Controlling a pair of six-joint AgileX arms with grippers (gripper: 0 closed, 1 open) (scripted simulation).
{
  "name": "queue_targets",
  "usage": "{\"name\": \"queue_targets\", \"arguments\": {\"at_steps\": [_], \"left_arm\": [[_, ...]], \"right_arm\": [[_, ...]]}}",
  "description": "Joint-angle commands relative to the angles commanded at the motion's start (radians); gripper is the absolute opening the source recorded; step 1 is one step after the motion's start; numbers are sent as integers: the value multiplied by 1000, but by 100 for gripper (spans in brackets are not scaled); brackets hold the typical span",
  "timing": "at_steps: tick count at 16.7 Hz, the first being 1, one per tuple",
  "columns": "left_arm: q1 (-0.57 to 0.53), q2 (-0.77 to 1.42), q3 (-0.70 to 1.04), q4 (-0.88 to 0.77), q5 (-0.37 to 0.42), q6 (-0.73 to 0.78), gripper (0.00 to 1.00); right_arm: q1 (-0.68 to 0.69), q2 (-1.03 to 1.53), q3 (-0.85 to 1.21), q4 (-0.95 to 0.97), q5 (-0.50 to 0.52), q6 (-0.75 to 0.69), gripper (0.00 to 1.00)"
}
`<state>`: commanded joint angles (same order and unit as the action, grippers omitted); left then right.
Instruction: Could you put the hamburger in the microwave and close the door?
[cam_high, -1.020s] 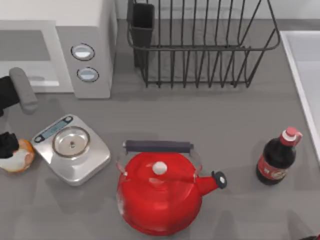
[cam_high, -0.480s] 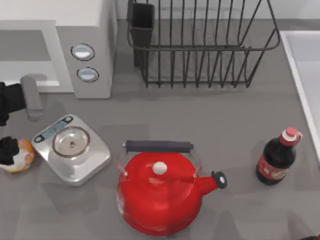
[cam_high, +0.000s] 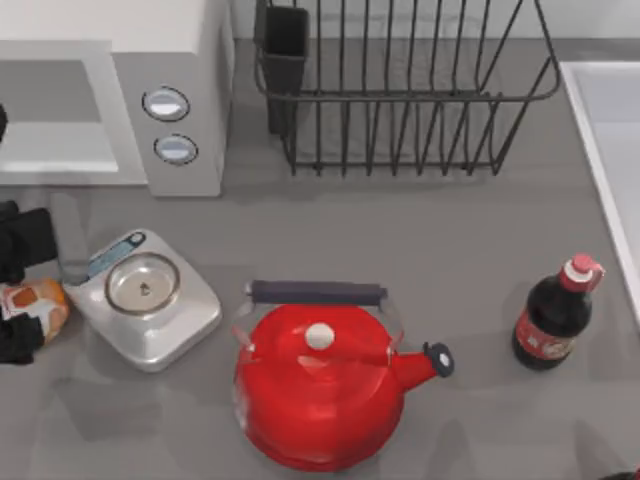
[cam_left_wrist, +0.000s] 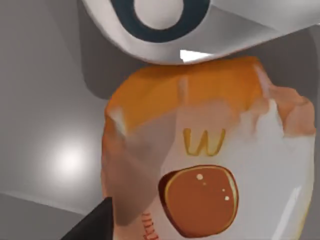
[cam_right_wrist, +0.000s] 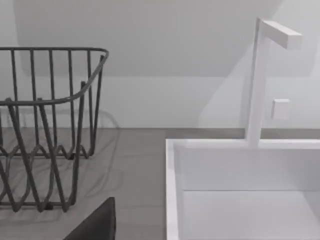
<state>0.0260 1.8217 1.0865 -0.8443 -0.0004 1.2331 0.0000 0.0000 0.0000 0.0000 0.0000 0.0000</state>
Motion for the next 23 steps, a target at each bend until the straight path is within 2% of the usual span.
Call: {"name": "queue_targets", "arguments": {"at_steps": [5, 11, 23], "left_arm": [[-7, 111, -21, 131, 0, -7, 100], [-15, 150, -3, 154, 1, -12, 100], [-15, 150, -3, 154, 1, -12, 10]], "right_arm": [[0, 0, 0, 0, 0, 0, 100], [0, 0, 0, 0, 0, 0, 100], [0, 0, 0, 0, 0, 0, 100]]}}
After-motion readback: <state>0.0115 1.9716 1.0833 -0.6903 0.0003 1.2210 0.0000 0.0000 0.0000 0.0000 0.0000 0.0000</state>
